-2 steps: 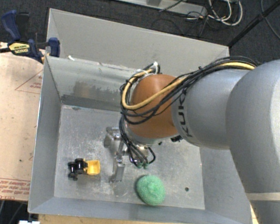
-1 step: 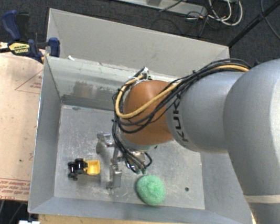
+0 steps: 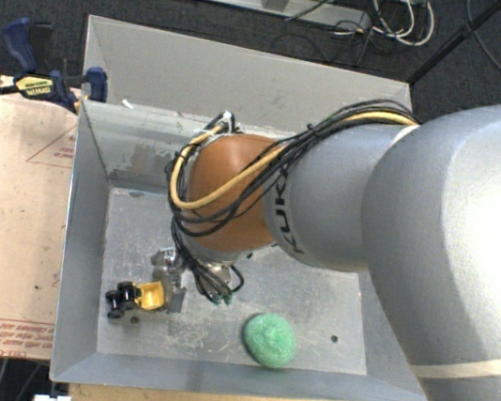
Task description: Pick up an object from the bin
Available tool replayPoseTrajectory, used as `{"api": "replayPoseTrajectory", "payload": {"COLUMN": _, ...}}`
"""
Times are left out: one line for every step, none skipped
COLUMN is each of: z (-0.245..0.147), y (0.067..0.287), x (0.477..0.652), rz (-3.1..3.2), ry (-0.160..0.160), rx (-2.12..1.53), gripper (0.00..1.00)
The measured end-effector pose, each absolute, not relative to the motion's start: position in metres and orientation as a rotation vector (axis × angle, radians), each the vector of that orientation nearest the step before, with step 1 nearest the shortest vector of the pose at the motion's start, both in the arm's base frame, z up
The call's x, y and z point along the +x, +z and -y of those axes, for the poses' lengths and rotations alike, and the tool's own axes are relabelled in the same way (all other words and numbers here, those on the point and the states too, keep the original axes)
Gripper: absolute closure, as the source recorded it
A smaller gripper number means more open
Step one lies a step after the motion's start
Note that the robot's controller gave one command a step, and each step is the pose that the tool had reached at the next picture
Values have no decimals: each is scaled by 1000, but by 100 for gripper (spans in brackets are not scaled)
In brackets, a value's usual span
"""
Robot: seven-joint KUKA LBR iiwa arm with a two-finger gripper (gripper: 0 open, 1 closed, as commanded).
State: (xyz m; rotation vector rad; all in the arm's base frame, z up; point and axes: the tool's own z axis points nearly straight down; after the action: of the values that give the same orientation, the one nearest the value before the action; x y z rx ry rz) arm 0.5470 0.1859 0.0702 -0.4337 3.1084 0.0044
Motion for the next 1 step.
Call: {"api": "replayPoseTrajectory", "payload": {"z": -184, "y": 70, "x": 547, "rz": -3110, "ry": 3, "rx": -429, "gripper": 0}}
